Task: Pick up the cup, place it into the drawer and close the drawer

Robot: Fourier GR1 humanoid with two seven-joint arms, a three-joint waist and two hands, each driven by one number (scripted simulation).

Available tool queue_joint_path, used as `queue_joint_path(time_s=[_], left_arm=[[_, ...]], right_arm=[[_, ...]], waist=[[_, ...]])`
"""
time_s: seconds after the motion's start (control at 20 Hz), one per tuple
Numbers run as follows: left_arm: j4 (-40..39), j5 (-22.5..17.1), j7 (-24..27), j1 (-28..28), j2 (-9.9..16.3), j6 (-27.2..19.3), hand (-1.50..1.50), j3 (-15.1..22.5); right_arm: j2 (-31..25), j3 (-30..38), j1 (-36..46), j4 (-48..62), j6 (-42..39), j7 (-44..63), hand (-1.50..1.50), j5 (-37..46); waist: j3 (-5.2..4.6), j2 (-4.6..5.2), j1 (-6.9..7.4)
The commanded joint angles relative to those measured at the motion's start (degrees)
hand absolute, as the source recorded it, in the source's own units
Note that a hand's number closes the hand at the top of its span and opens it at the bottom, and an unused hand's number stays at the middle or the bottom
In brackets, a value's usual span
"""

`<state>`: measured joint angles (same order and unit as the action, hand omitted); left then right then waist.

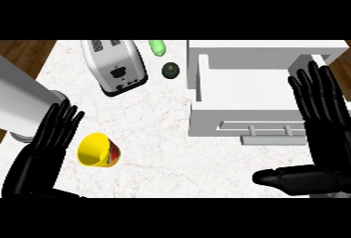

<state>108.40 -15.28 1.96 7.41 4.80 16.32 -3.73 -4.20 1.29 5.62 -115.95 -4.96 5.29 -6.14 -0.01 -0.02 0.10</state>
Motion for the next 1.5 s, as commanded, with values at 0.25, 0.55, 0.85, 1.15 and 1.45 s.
queue_joint_path(time_s=[0.25,0.55,0.85,1.15,1.45], left_arm=[[-12.89,1.62,9.64,1.77,3.07,4.52,-1.5,-6.39],[-16.15,7.4,12.05,-1.59,-1.27,-0.22,-1.5,-2.68],[-28.57,6.98,15.14,-7.0,3.66,3.07,-1.5,-7.41],[-41.2,8.96,27.74,-5.74,5.24,7.97,-1.5,-8.33],[-45.45,10.62,30.63,-8.43,3.98,4.93,-1.5,-7.92]], right_arm=[[-0.53,0.75,2.54,-3.49,1.2,5.53,-1.5,-1.01],[-0.42,1.66,2.12,0.51,0.07,1.92,-1.5,-1.02],[-0.45,-0.06,2.81,-4.94,1.59,8.15,-1.5,-0.37],[-1.25,2.45,-4.12,-0.71,-4.69,-1.86,-1.5,-3.81],[1.47,-2.04,1.65,-3.99,1.72,5.12,-1.5,1.81]], waist=[[-0.02,0.02,-0.01],[0.01,0.01,-0.03],[-0.01,0.01,-0.18],[-0.01,0.07,-0.34],[-0.01,0.01,-0.06]])
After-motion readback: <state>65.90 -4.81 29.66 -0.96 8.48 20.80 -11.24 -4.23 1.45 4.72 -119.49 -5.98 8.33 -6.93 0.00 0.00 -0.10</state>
